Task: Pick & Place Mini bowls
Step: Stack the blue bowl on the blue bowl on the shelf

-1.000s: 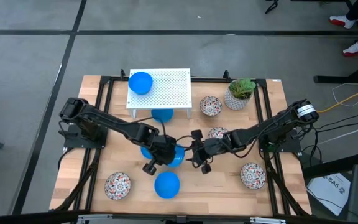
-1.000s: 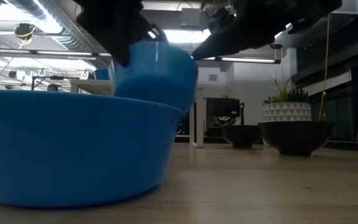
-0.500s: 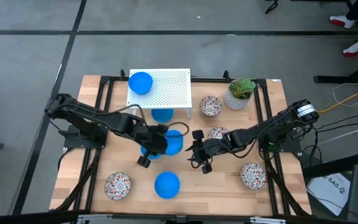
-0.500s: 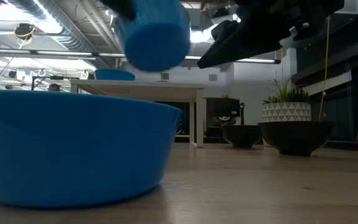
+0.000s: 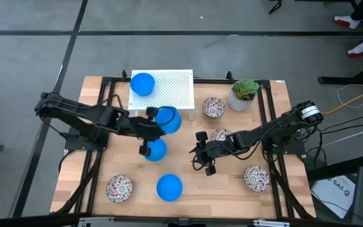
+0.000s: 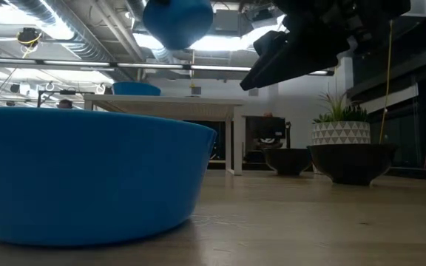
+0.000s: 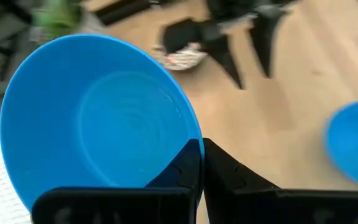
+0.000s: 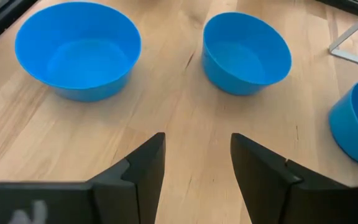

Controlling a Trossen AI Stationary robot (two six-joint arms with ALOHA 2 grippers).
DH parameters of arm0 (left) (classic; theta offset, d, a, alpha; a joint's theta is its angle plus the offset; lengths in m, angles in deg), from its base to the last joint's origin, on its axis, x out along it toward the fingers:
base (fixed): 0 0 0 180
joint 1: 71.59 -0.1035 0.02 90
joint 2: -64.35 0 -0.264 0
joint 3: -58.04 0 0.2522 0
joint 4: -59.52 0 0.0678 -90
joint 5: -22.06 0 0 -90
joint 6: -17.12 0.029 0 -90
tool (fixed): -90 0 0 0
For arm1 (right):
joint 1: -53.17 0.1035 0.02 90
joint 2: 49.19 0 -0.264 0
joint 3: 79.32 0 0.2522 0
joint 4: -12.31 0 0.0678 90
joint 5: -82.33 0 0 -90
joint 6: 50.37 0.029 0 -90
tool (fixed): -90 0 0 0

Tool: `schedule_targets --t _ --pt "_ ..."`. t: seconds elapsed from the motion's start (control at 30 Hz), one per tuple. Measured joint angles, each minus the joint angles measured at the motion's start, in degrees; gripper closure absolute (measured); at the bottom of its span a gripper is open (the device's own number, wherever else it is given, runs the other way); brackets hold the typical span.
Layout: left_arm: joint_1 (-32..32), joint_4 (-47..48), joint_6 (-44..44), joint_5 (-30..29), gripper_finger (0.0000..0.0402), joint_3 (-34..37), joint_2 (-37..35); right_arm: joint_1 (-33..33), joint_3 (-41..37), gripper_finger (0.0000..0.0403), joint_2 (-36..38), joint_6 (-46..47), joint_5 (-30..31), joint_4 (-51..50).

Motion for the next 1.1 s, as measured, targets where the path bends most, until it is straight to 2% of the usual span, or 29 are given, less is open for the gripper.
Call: schedule_targets --t 0.23,0.5,0.7,0.87,1.1 --pt "-0.1 -0.1 -0.9 -15.5 0.0398 0.0 -2.9 0.0 0.0 0.0221 0.0 -0.4 0.0 0.0" --pt "-0.9 0.0 -5.3 -27.7 0.0398 -2.3 -4.1 -0.1 0.0 0.0221 0.0 -0.4 0.0 0.0" --pt "-4.9 0.6 -6.9 -24.9 0.0398 -8.4 -4.2 -0.1 0.0 0.0221 0.0 -0.4 0.0 0.1" --pt "-10.6 6.5 -8.9 -22.9 0.0398 -13.0 -4.1 -0.1 0.0 0.0221 0.0 -0.4 0.0 0.1" --pt "-20.1 14.0 -14.2 -16.2 0.0398 -14.7 -4.1 -0.1 0.0 0.0221 0.0 -0.4 0.0 0.1"
